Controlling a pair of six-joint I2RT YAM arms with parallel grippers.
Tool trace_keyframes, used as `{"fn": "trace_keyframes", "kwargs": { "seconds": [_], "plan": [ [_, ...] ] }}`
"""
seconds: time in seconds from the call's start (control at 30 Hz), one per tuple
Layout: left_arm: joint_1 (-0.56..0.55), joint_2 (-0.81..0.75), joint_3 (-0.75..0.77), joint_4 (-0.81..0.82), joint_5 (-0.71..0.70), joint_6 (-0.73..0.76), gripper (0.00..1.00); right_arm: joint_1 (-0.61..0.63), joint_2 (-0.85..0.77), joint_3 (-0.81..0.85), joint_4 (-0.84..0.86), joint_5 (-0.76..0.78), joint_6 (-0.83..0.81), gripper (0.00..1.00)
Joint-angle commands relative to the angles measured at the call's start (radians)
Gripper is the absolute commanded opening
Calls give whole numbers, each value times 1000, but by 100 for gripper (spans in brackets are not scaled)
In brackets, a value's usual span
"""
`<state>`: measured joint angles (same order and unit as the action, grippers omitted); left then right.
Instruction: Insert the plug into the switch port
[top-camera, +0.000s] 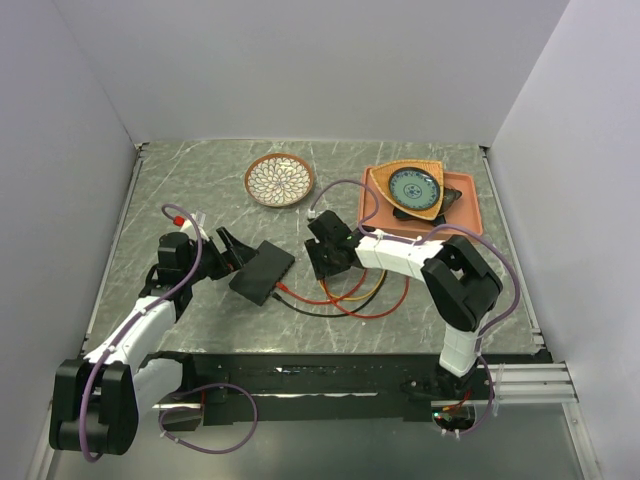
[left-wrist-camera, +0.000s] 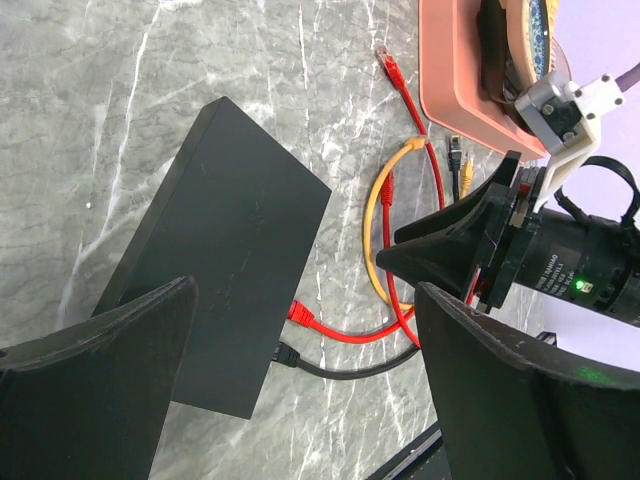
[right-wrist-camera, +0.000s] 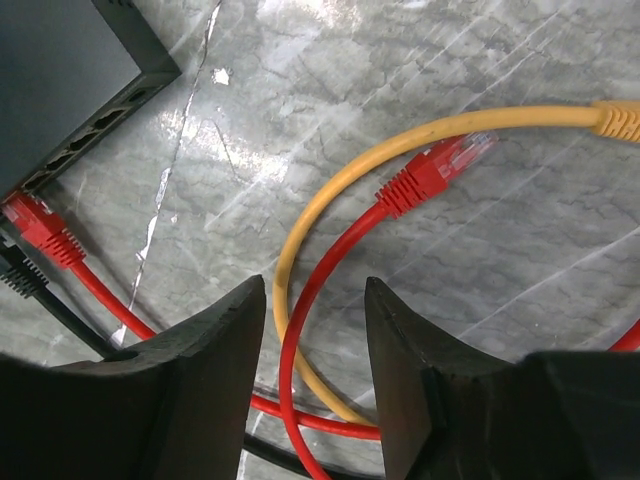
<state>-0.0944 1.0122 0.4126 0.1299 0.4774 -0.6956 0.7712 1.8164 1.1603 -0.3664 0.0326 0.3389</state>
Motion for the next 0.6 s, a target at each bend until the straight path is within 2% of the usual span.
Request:
{"fn": "trace_keyframes", "kwargs": {
  "seconds": [0.0,0.07,0.1,0.13,0.2,0.3,0.57],
  "plan": [
    [2,-11,12,5,7,18,96,-10,23,36,18,12,12,49],
    [2,-11,15,-4,3,22,96,-10,27,33,23,10,11,36],
    [2,-12,15,-7,0,21,96,-10,12,21,29,6,9,27],
    [2,-14,12,-4,0,19,96,-9,-2,16,35,-3,3,13],
    [2,-23,0,13,4,8,96,-10,-31,12,32,-25,-21,2],
    [2,-23,-8,34,-2,-2,96,-9,-69,10,24,-28,-60,0],
    [2,12,-32,128,49,-54,96,-10,-202,-68,79,-198,-162,0]
  ]
}}
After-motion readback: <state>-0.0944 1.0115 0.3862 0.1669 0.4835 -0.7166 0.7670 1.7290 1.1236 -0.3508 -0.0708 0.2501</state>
